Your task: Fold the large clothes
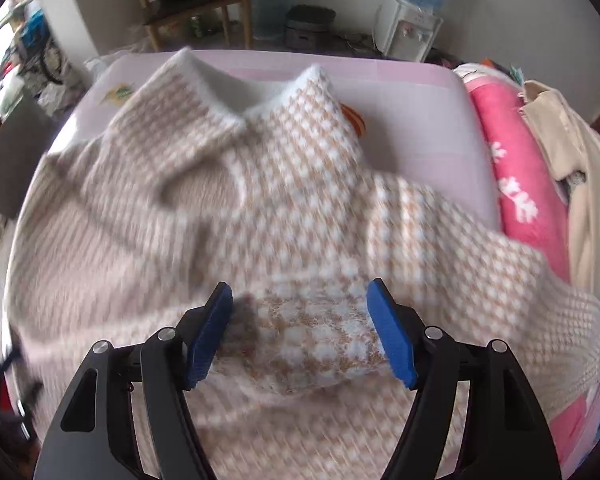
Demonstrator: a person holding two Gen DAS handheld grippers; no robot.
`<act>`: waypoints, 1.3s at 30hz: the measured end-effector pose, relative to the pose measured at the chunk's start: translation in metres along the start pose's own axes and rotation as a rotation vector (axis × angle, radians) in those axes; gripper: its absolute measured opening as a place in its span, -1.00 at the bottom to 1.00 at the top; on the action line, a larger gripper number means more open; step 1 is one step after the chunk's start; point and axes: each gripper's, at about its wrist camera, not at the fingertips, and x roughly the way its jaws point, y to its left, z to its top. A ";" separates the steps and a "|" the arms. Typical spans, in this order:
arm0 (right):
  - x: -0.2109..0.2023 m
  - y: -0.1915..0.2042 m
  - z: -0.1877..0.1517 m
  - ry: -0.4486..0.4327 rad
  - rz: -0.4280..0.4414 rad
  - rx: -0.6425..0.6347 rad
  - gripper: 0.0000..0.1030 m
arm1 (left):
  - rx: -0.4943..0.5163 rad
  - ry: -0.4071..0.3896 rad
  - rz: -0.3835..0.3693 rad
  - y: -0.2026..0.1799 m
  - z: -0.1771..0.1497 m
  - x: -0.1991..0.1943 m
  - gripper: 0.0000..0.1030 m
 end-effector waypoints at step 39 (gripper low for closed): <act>0.010 -0.090 -0.089 0.021 0.447 0.465 -0.51 | -0.016 -0.037 0.111 0.017 0.081 0.032 -0.54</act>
